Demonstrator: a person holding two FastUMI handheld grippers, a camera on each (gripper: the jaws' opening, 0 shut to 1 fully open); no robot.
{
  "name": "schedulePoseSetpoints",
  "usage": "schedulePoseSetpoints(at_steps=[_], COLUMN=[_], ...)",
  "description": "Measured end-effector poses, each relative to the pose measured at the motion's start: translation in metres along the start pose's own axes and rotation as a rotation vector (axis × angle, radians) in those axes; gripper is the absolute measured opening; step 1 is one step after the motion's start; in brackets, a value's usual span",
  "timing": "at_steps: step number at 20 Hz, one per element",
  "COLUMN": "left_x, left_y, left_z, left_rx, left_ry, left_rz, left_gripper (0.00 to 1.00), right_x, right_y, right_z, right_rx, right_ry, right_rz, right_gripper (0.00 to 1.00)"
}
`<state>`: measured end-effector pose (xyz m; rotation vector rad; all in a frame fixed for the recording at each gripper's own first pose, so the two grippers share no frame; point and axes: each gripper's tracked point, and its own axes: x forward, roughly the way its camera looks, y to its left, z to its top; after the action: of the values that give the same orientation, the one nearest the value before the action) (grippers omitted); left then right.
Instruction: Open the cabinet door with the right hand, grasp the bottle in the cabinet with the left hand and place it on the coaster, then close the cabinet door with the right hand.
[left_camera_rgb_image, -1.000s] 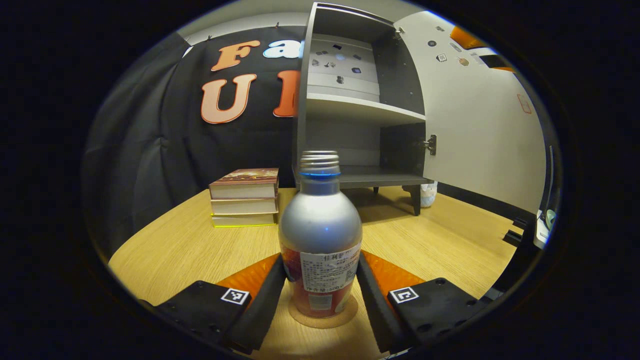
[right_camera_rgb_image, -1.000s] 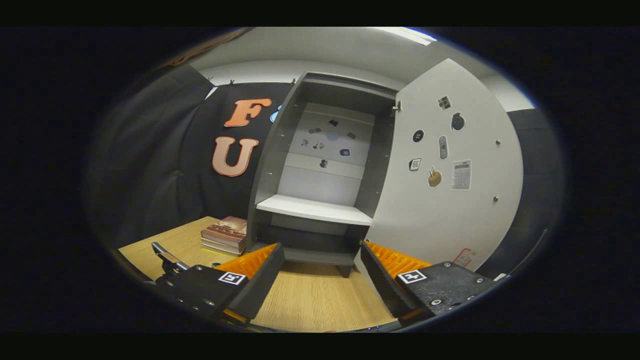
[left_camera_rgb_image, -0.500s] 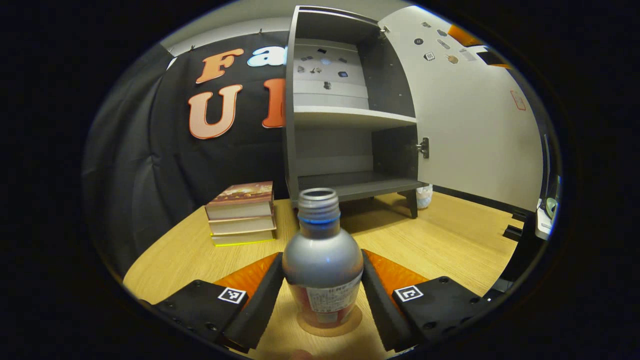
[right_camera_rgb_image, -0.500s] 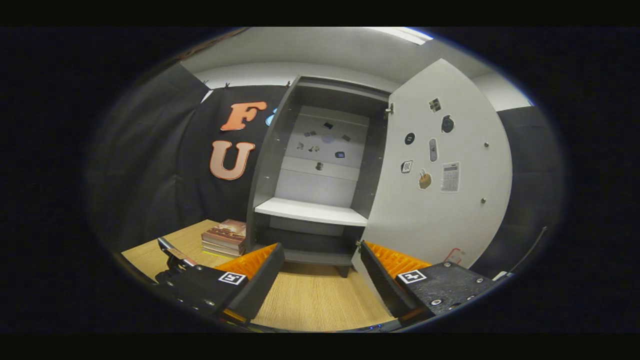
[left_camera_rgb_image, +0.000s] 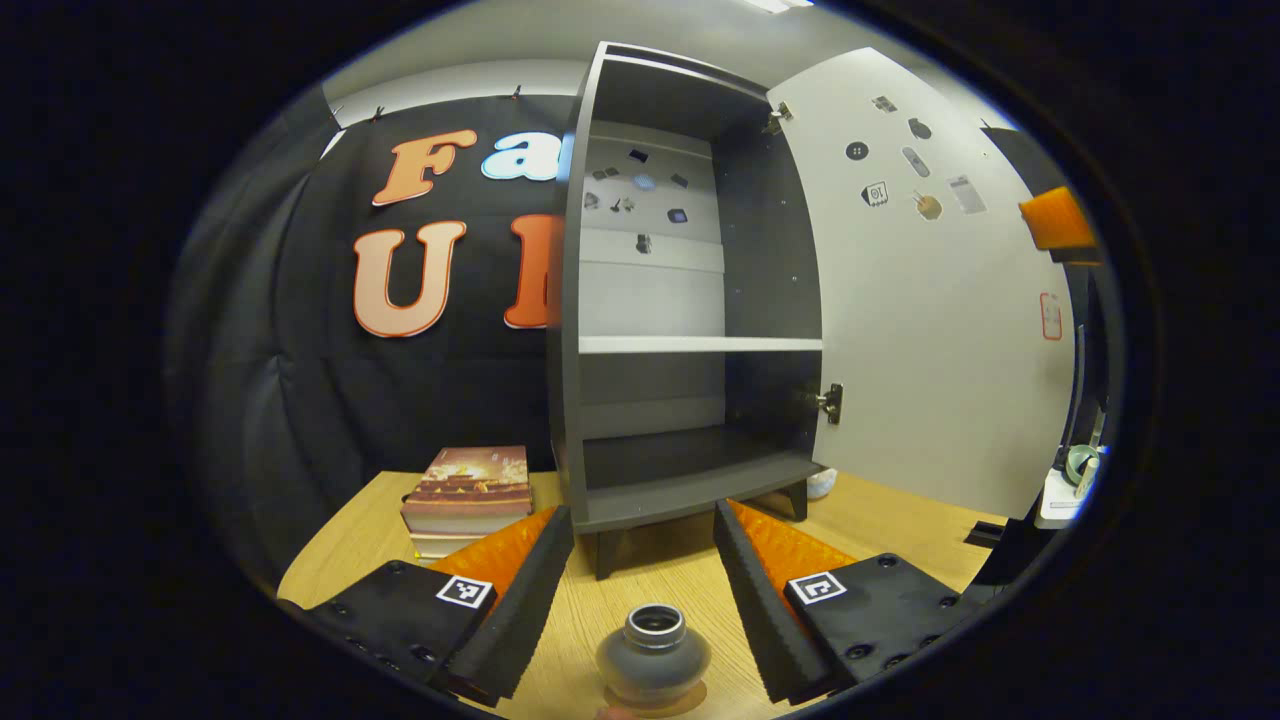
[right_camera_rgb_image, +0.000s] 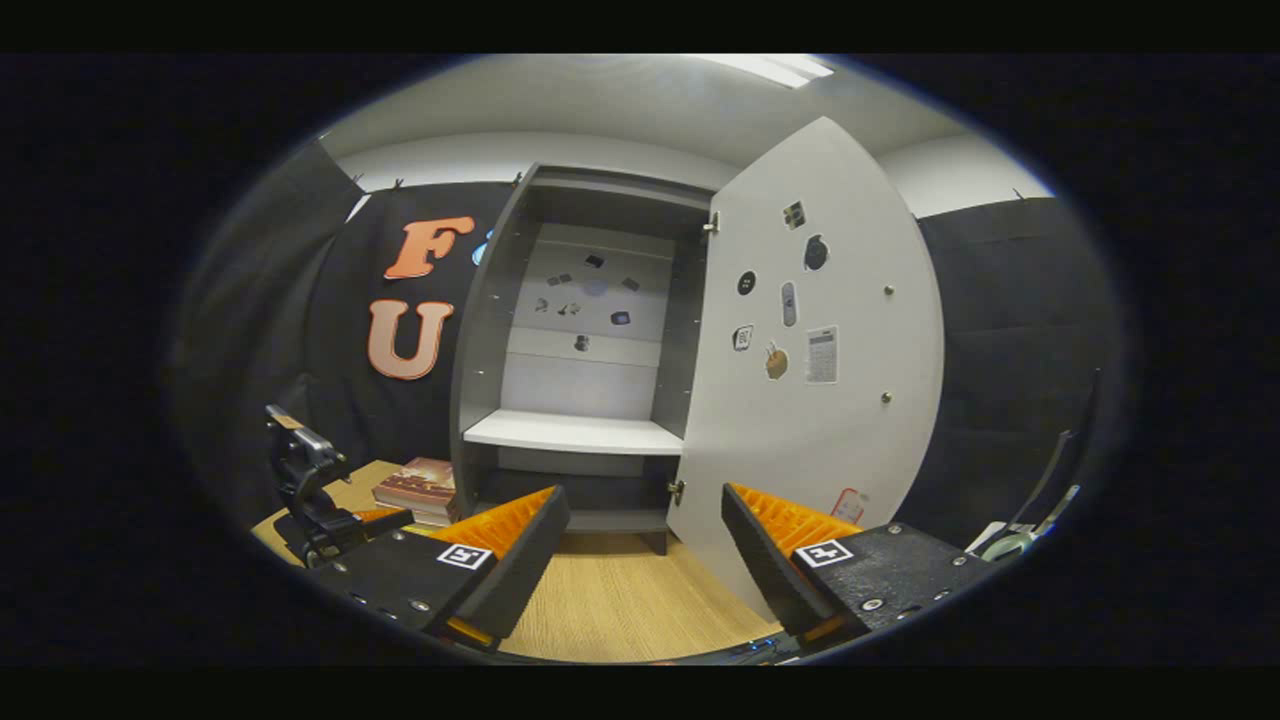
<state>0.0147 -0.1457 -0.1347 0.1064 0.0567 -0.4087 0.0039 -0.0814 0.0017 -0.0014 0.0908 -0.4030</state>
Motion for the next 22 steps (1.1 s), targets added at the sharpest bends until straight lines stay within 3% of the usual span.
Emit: schedulePoseSetpoints(at_steps=[4, 9, 19, 22], left_x=[-0.002, -0.008, -0.032, -0.04], left_y=[-0.002, -0.014, -0.029, -0.024], left_z=[0.038, 0.081, 0.116, 0.124], left_rx=[-0.041, -0.059, -0.069, -0.078], left_ry=[-0.005, -0.016, -0.037, -0.051], left_rz=[0.002, 0.03, 0.099, 0.149], left_gripper=[0.92, 0.92, 0.92, 0.92], right_x=[-0.001, -0.009, -0.018, -0.005], right_y=[-0.013, -0.041, -0.183, -0.208], right_z=[0.008, 0.016, 0.029, 0.038], right_rx=[0.033, -0.024, -0.099, -0.072], right_ry=[-0.028, -0.048, -0.069, -0.087], right_rz=[-0.045, -0.051, -0.212, -0.207], right_gripper=[0.94, 0.97, 0.94, 0.94])
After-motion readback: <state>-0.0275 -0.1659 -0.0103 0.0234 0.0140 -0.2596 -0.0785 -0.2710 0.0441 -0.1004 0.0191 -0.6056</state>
